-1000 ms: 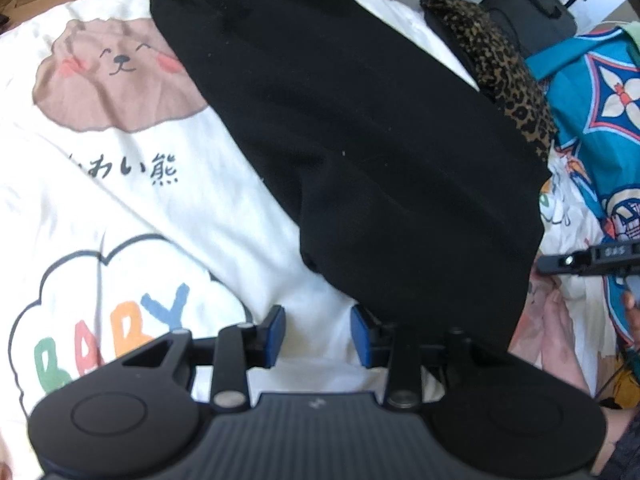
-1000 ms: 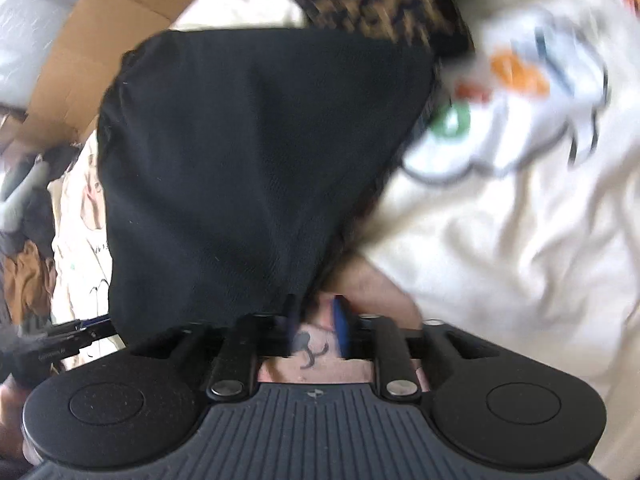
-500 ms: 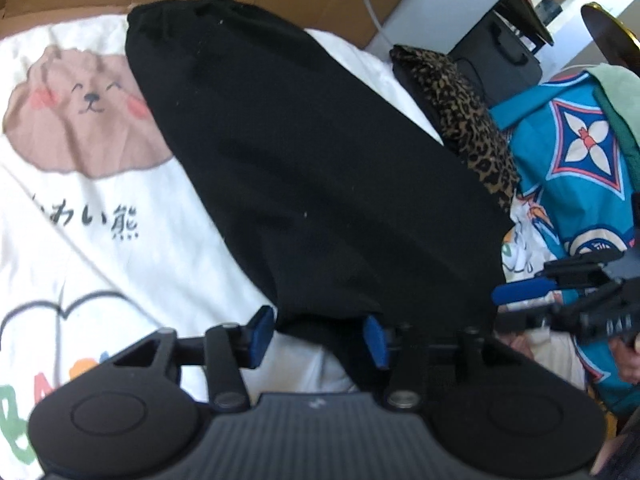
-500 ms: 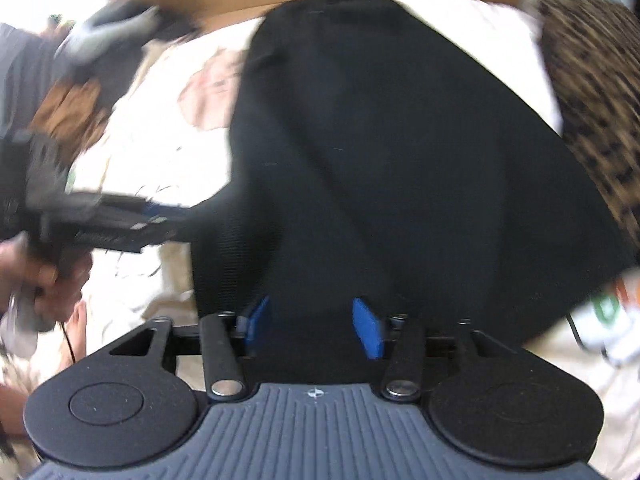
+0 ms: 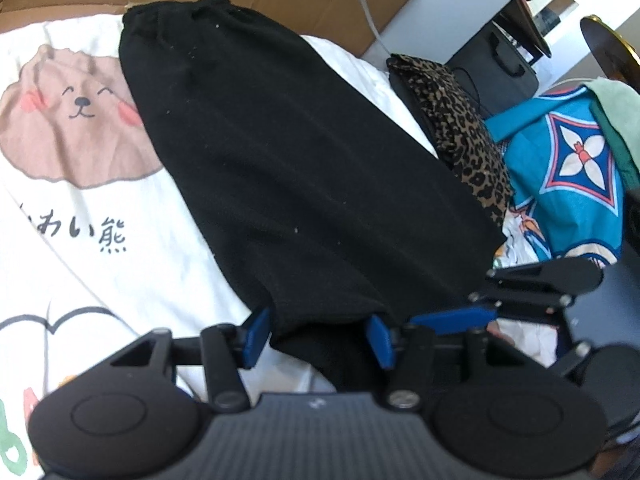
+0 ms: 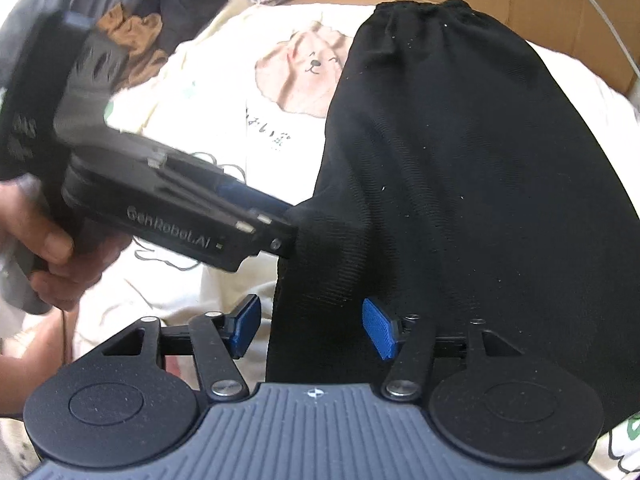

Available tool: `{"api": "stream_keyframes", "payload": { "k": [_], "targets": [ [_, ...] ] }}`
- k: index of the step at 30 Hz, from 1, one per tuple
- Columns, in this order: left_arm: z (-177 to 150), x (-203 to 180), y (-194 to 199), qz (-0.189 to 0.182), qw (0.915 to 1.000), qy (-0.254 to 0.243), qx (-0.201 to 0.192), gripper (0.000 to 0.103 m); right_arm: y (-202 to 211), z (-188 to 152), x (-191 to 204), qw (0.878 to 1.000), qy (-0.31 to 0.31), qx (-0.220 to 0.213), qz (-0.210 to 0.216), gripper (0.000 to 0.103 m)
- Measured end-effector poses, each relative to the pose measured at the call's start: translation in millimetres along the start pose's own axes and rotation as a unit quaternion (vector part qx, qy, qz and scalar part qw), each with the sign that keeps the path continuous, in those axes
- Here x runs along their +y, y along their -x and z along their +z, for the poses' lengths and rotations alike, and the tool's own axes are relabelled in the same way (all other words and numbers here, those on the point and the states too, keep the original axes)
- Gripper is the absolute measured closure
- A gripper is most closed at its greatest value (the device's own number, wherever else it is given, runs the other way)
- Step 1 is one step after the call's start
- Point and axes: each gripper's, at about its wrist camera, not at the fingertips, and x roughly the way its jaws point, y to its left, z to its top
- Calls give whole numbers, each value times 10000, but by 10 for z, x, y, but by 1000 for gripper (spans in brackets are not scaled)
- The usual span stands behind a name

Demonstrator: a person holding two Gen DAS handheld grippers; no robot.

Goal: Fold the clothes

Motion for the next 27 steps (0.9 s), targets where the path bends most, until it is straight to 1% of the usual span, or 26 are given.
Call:
{"api": "stream_keyframes", "payload": {
  "k": [1,2,4,5,6,9,11,12,13,14,15,18,22,24,25,27],
  "targets": [
    [-1,-2,0,9,10000,-12,-9,47,-4,-24,8,10000,13,57,-8,56],
    [-2,-1,0,20,10000,-19,-10,47,5,-47,7,10000,23,76,-43,64],
    [-7,8,-2,49,10000,-23,-6,47,28,-94,3,9999,43,97,-125,69],
    [-13,17,-6,69,10000,-19,-3,47,40,-118,1,9998,52,108,-166,77],
    [-20,25,-8,93,10000,-7,9,47,52,-141,-1,9997,62,119,-207,79],
    [-31,48,-15,107,9999,62,55,47,76,-189,28,9992,114,144,-359,80],
    [-20,39,-19,103,9999,93,70,47,84,-204,67,9984,202,163,-497,76],
    [-11,27,-22,105,9999,90,71,47,72,-194,94,9979,248,148,-575,72],
    [-3,14,-21,108,9999,74,68,47,57,-181,122,9973,296,127,-656,59],
    [3,-1,-20,110,9999,53,64,47,51,-166,140,9969,347,81,-701,51],
    [10,-15,-18,113,9999,32,59,47,61,-155,167,9962,421,23,-761,50],
    [19,-42,-9,86,9999,7,60,47,124,-122,251,9933,639,-213,-943,50],
    [19,-36,15,29,10000,39,46,47,185,-73,318,9912,762,-516,-955,50],
    [18,-22,19,3,10000,82,44,47,159,-67,361,9901,887,-531,-944,51],
    [17,-15,20,-10,9999,105,44,47,119,-70,376,9894,950,-466,-992,52],
    [16,-4,25,-28,9999,136,41,47,28,-92,394,9883,1032,-306,-1082,66]
  ]
}}
